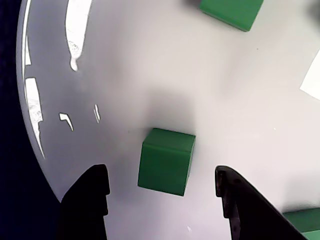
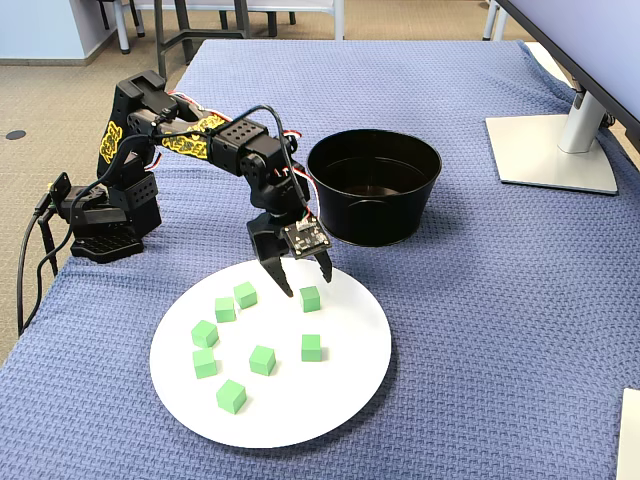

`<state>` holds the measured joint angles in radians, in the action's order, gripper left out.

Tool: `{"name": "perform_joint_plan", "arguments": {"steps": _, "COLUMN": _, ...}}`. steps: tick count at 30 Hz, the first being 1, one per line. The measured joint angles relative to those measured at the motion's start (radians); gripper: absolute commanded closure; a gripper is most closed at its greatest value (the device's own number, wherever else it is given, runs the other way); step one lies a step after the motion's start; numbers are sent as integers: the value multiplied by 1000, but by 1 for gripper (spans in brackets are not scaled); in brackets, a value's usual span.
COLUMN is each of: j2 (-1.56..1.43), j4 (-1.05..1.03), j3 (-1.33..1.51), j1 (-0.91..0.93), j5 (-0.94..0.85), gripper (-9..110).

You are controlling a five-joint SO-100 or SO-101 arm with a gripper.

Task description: Pick up the green cubes from the white plate and place them in the black recipient

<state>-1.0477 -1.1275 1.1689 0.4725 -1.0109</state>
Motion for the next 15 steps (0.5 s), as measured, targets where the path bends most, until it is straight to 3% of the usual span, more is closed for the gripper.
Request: {"name": "perform_joint_plan", "arguments": {"steps": 15, "j2": 31, "j4": 83, "j3": 51, "j1": 0, "j5": -20, "gripper": 85}}
